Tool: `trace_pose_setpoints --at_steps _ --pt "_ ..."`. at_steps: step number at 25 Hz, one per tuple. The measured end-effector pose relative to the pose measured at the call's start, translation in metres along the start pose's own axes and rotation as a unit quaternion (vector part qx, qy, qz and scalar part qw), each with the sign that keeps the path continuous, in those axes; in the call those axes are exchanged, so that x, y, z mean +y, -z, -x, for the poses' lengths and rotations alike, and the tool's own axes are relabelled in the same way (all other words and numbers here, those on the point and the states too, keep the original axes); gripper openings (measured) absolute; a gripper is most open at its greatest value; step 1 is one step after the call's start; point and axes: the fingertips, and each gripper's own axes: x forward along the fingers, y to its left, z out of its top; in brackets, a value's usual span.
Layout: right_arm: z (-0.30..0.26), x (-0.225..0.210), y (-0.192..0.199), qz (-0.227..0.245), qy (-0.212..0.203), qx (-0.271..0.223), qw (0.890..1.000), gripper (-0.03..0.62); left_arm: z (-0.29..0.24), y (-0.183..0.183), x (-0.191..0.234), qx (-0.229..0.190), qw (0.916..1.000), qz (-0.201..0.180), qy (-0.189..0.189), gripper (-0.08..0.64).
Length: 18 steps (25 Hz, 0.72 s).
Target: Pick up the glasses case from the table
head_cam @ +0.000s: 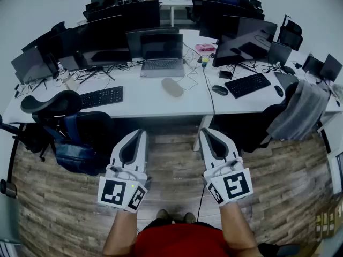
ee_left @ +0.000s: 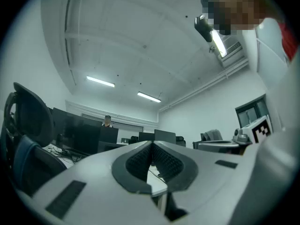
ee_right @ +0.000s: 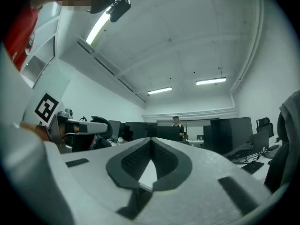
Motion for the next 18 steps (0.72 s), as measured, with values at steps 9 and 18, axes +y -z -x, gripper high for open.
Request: trace_pose_setpoints --at_steps 9,18 --pt "-0.006 0.016 -0.001 -0.014 -0.01 -0.015 1.0 0.003 0.005 0.002 0.014 -0.003 1.0 0.003 0.007 0.011" --pt "-0.037 0.038 0.013 -0.011 0.004 -0.002 1.0 0.003 0.01 0.008 0.057 -0.01 0.9996 0.012 0.022 0.011"
